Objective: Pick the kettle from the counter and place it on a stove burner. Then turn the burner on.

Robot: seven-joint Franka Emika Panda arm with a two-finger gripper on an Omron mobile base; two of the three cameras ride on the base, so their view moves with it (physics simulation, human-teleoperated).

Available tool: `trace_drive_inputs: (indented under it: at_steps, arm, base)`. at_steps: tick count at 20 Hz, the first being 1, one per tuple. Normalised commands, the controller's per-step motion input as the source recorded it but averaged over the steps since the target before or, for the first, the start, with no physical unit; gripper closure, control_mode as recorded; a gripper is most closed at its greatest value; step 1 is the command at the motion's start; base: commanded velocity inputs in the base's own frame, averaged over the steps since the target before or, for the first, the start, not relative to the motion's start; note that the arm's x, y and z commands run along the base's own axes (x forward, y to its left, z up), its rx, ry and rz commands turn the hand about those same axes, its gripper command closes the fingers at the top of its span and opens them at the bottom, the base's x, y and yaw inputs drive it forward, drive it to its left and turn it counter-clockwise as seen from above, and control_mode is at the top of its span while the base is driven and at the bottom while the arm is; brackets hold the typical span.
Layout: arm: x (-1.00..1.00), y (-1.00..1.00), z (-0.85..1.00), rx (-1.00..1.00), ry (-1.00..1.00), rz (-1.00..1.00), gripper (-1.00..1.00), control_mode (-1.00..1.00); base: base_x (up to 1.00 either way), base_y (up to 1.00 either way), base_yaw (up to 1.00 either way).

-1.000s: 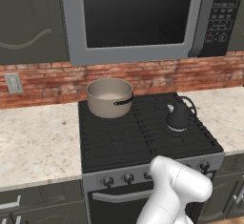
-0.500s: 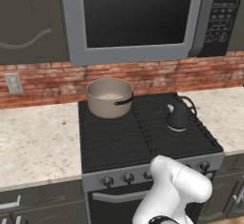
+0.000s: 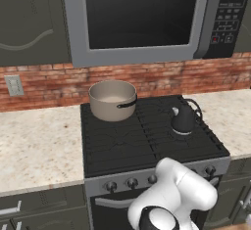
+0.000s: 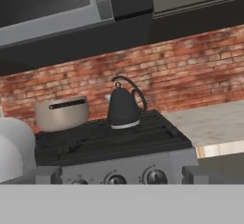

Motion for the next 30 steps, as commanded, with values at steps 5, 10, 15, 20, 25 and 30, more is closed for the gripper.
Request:
trace_drive_inputs:
  at_steps: [5,10,15,20,25,30]
  arm:
    - [0.35,0.05,0.0,0.0,0.0,-0.02,-1.0,-1.0]
    - [0.5,0.03,0.0,0.0,0.01,-0.01,-1.0,-1.0]
    - [0.49,0.0,0.0,0.0,0.03,0.0,-1.0,-1.0]
    - [0.58,0.0,0.0,0.0,0.05,0.0,-1.0,-1.0]
    - [0.33,0.0,0.0,0.0,0.08,0.0,-1.0,-1.0]
    - [0.0,0.0,-0.01,0.0,0.01,0.0,-1.0,-1.0]
  base:
    - [0.0,0.0,0.0]
    - [0.0,0.0,0.0]
    - [0.0,0.0,0.0]
    - [0.0,0.0,0.0]
    - [0.0,0.0,0.0]
    - [0.0,0.0,0.0]
